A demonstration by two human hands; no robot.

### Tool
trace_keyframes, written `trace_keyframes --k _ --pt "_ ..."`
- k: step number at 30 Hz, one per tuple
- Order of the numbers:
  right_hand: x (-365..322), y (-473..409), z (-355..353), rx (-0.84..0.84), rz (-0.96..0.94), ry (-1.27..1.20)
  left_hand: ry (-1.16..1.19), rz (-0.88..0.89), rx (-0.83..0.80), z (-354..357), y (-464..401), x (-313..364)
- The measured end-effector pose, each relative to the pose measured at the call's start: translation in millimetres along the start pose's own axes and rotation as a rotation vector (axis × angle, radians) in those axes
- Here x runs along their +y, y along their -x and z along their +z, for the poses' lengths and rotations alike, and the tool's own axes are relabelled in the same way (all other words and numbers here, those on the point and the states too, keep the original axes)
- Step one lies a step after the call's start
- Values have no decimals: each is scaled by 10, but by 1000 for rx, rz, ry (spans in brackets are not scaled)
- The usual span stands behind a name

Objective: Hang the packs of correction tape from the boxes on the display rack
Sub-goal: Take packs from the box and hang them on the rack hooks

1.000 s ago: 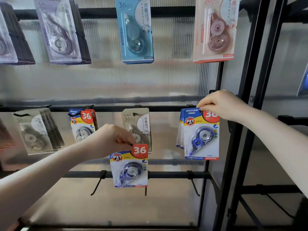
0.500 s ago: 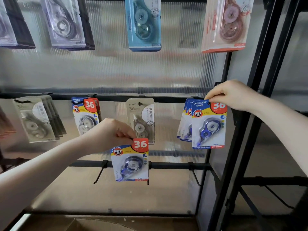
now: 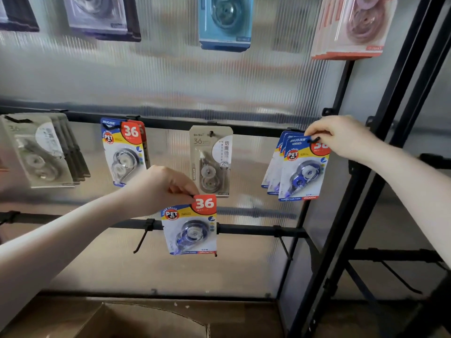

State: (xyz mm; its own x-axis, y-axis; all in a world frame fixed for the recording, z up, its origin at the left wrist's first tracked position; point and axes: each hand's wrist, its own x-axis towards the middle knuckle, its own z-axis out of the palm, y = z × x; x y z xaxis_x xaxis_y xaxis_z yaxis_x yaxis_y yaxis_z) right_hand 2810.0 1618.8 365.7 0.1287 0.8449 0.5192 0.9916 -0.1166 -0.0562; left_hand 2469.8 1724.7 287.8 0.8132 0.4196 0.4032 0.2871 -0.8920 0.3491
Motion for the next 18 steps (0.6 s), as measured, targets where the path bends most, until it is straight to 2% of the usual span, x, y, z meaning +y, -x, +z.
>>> trace_keyframes --k 6,11,18 --pt "16 -23 65 33 -33 31 32 12 29 94 6 -104" --pt "-46 17 65 39 47 22 68 7 25 123 27 -162" --pt "-63 94 88 63 65 32 55 8 13 98 8 -105"
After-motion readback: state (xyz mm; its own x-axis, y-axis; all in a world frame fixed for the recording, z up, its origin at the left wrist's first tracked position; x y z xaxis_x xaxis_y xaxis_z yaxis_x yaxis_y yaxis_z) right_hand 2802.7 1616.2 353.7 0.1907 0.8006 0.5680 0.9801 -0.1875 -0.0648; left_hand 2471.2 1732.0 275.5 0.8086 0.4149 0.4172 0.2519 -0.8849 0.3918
